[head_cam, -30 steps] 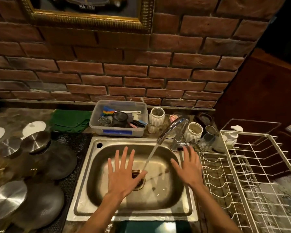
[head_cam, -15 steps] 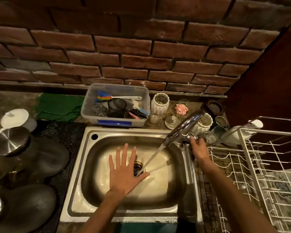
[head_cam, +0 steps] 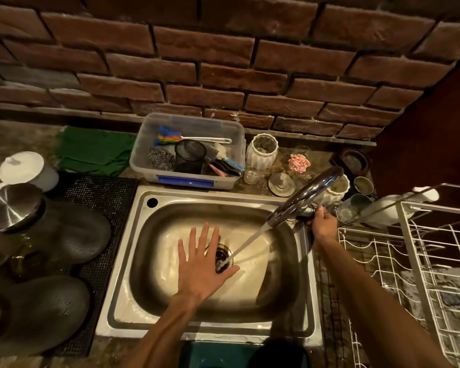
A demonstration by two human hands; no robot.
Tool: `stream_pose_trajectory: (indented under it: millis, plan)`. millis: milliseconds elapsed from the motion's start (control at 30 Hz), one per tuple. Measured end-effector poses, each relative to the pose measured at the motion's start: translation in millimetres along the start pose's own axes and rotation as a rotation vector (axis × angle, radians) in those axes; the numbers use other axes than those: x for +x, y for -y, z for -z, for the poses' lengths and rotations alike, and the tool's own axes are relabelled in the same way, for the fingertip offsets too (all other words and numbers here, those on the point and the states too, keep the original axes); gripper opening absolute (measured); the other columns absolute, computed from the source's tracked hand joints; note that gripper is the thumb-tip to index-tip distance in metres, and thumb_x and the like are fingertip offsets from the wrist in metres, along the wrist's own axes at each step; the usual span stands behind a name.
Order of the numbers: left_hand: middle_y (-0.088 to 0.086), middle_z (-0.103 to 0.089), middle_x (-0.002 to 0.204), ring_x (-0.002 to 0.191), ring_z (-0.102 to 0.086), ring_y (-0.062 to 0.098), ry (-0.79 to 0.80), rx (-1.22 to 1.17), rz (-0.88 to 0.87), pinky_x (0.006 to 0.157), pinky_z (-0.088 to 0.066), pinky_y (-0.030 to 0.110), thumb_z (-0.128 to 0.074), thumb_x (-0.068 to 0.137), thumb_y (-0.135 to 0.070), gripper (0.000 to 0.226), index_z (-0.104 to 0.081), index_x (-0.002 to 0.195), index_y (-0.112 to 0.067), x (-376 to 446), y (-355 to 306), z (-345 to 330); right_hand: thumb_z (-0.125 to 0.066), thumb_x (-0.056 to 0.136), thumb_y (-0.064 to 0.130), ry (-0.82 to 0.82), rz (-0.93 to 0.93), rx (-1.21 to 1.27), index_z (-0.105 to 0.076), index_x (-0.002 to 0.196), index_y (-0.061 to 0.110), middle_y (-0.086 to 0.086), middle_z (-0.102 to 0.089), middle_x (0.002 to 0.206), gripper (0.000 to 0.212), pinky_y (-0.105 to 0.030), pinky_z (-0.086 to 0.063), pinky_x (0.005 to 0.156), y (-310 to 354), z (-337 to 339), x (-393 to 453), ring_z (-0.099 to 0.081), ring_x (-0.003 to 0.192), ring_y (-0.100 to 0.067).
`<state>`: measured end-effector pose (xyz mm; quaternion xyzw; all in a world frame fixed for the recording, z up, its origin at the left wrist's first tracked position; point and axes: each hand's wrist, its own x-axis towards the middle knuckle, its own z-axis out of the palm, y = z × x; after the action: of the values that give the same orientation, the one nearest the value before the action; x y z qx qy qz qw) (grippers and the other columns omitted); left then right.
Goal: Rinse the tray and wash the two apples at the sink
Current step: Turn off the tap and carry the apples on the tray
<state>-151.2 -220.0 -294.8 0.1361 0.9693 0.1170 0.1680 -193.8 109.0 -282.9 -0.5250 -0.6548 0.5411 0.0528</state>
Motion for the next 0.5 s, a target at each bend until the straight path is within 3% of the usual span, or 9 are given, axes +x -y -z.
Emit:
stream_pose_trajectory:
  millis: [167,333,500]
  plan:
    - [-0.005,0.038,0.159,0.151,0.027,0.027,0.032,0.007,-0.001,0.122,0.011,0.056,-0.012,0.065,-0.099,0.111,0.039,0.143,-0.038,-2.7,-2.3,6.2,-0.041,0.104,0.037,-0.003,-0.017,0.019,-0.064,0.112,0.0,-0.005,-0.058,0.071,0.044,-0.04,-0.047,0.08,1.7,0.1,-0.7,-0.055,0.067,-0.018]
    - [-0.007,0.051,0.149,0.148,0.032,0.028,0.093,0.003,0.003,0.122,0.011,0.056,-0.017,0.063,-0.098,0.113,0.05,0.133,-0.04,-7.5,-2.2,8.2,-0.043,0.103,0.039,-0.003,-0.036,-0.022,-0.062,0.117,-0.002,-0.017,-0.063,0.099,0.048,-0.043,-0.049,0.089,6.2,3.6,1.1,-0.06,0.092,-0.03]
    - [-0.006,0.054,0.145,0.148,0.032,0.028,0.125,0.006,0.022,0.122,0.013,0.055,-0.018,0.066,-0.097,0.112,0.05,0.133,-0.038,-12.8,0.3,5.9,-0.043,0.103,0.037,-0.018,0.041,-0.204,-0.062,0.114,-0.007,-0.025,-0.066,0.109,0.049,-0.041,-0.047,0.085,6.2,7.6,3.8,-0.063,0.1,-0.037]
